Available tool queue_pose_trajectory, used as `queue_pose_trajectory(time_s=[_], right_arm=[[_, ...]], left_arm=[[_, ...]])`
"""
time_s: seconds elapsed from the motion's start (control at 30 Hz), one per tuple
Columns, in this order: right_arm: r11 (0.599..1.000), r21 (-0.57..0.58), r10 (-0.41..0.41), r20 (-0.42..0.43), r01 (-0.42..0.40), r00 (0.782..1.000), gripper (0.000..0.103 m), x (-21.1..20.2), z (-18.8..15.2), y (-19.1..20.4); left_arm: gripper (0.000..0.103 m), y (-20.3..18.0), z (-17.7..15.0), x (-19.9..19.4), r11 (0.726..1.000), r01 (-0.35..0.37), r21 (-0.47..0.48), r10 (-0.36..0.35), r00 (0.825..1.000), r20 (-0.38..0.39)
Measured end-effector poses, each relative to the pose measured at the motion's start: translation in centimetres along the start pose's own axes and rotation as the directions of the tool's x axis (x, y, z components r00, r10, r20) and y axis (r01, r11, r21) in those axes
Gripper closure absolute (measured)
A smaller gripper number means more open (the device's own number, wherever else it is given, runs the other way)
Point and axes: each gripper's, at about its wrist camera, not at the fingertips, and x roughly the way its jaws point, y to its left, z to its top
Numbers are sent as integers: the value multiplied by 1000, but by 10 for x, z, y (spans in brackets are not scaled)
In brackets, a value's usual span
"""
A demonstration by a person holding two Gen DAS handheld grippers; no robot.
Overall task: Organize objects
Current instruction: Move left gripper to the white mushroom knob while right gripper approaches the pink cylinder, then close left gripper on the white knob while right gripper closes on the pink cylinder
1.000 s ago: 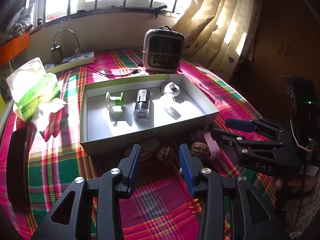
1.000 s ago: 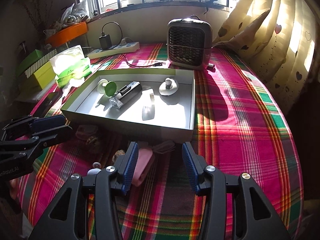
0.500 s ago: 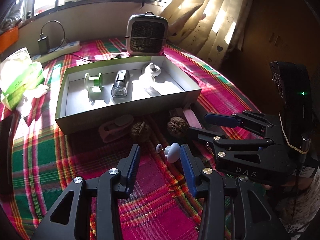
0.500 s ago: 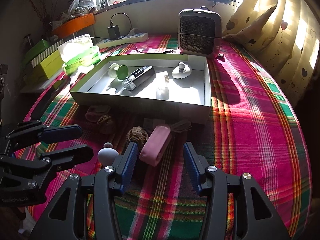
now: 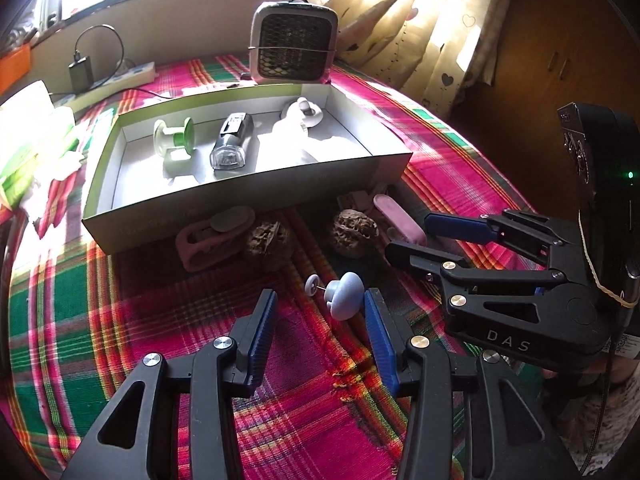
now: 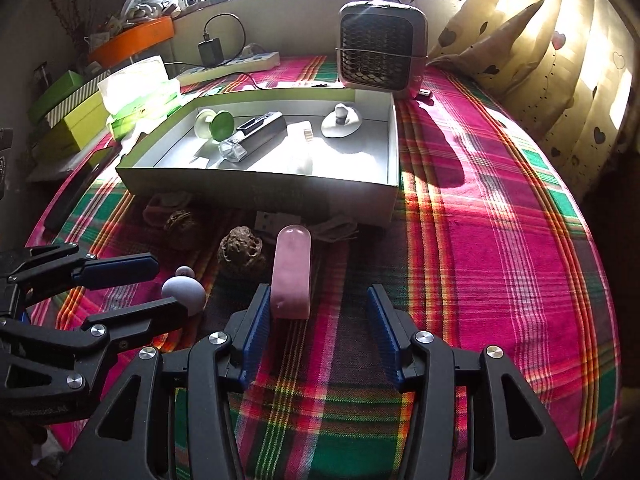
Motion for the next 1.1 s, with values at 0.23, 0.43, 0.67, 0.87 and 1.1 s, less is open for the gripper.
queue_pose_trajectory(time_s=[0.23,0.43,0.67,0.87,1.1], right_arm=[[999,-40,-23,5,24,1000,54,4,2,3],[998,-49,-26,8,27,1000,54,5,3,4],[998,-58,-23,10,24,1000,54,4,2,3],[998,-61,-11,9,12,1000,54,4,2,1],[998,-68,-11,12,12,1000,60,3,2,3]], left_arm=[[59,-3,3,3,1000,-22,2,22,1000,0],[59,-6,4,5,999,-50,7,50,999,4],[60,-3,6,7,999,-50,-19,50,999,11],[69,-2,5,7,997,-68,-29,69,998,15],[75,-1,5,7,997,-72,-34,73,997,18]])
